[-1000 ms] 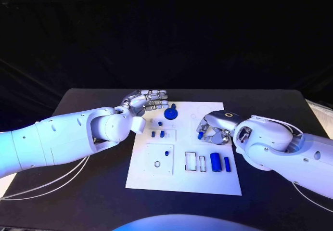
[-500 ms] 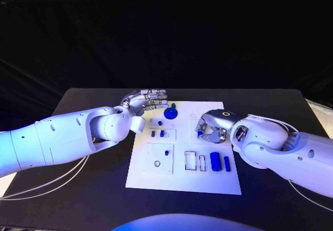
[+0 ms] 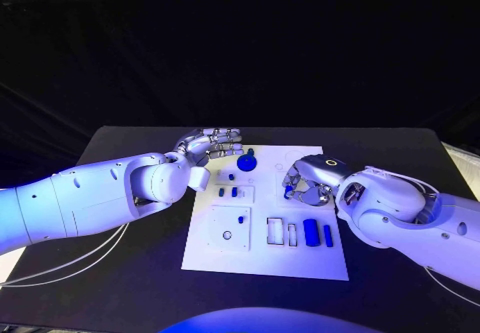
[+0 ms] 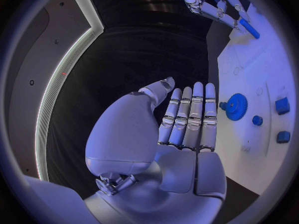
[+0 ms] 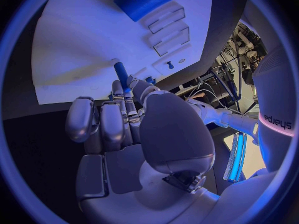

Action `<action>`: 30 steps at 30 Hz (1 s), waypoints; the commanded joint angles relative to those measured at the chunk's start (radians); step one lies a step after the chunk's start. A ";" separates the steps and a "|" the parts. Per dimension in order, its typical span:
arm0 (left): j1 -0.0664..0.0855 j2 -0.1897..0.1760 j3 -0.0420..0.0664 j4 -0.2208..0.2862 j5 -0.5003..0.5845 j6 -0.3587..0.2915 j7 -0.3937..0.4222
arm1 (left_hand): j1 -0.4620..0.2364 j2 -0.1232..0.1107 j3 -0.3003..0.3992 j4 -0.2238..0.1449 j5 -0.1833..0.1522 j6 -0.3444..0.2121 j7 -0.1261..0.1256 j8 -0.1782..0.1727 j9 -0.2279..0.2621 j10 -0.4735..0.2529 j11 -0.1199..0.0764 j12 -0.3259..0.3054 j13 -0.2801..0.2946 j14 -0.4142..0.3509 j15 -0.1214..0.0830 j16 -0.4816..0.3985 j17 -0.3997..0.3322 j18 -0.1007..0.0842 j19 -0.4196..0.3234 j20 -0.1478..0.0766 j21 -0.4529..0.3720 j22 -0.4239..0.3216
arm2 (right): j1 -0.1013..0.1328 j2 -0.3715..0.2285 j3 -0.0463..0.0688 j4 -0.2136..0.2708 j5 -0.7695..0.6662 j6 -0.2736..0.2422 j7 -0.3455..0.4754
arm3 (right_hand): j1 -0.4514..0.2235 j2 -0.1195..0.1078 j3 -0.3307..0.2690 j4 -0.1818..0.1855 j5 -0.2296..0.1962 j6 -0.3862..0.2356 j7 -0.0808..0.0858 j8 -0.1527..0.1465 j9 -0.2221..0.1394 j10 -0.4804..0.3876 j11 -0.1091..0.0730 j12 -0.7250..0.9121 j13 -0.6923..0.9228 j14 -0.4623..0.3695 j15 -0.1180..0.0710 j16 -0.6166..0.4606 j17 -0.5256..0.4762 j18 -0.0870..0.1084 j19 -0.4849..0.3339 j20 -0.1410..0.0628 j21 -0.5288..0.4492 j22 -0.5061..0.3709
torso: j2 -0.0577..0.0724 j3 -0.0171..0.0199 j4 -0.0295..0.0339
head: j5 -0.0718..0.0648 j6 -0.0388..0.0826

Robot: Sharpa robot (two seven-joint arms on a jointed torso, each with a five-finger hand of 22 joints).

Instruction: Assemble the parts on the task board

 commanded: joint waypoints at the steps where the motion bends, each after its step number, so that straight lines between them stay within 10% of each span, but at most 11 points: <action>1: 0.000 0.000 0.001 0.002 0.001 0.017 0.007 | -0.001 0.010 -0.003 0.002 0.004 0.006 0.004 0.007 0.000 0.005 -0.002 0.006 -0.002 0.006 0.000 -0.007 -0.002 0.019 0.006 -0.001 0.002 -0.001 | 0.004 -0.020 0.006 0.040 0.001 -0.067 -0.009 | 0.005 0.006 0.007 0.001 0.002 0.009 -0.001 0.006 0.001 0.007 -0.001 0.002 0.002 0.030 -0.007 0.005 0.002 -0.013 0.010 -0.001 0.005 0.004 | -0.001 -0.0014 -0.0004 | 0.000 0.001; 14: 0.000 0.004 0.001 0.002 0.001 0.020 0.010 | -0.006 0.010 -0.005 0.005 0.002 0.005 0.004 0.007 -0.001 0.005 -0.001 0.006 -0.002 0.007 0.001 -0.009 -0.003 0.018 0.007 -0.001 0.001 -0.004 | 0.002 0.012 0.015 0.116 0.073 -0.087 0.027 | 0.010 0.000 0.014 -0.006 0.003 0.012 -0.001 0.006 0.003 0.011 -0.002 -0.002 0.001 0.029 -0.008 0.005 0.001 -0.015 0.013 -0.003 0.009 0.010 | -0.001 -0.0012 0.0005 | 0.010 0.002; 30: 0.000 0.009 0.001 0.001 0.001 0.021 0.012 | -0.007 0.010 -0.006 0.006 0.000 0.005 0.004 0.007 -0.001 0.005 -0.001 0.006 -0.002 0.008 0.001 -0.010 -0.004 0.018 0.007 -0.001 0.001 -0.006 | -0.085 0.156 0.008 0.072 0.097 -0.067 0.080 | 0.012 -0.007 0.018 -0.013 0.009 0.011 0.002 0.005 0.003 0.011 0.000 -0.007 0.001 0.030 -0.008 0.009 0.004 -0.015 0.013 -0.003 0.011 0.012 | 0.001 -0.0022 -0.0008 | 0.046 -0.009</action>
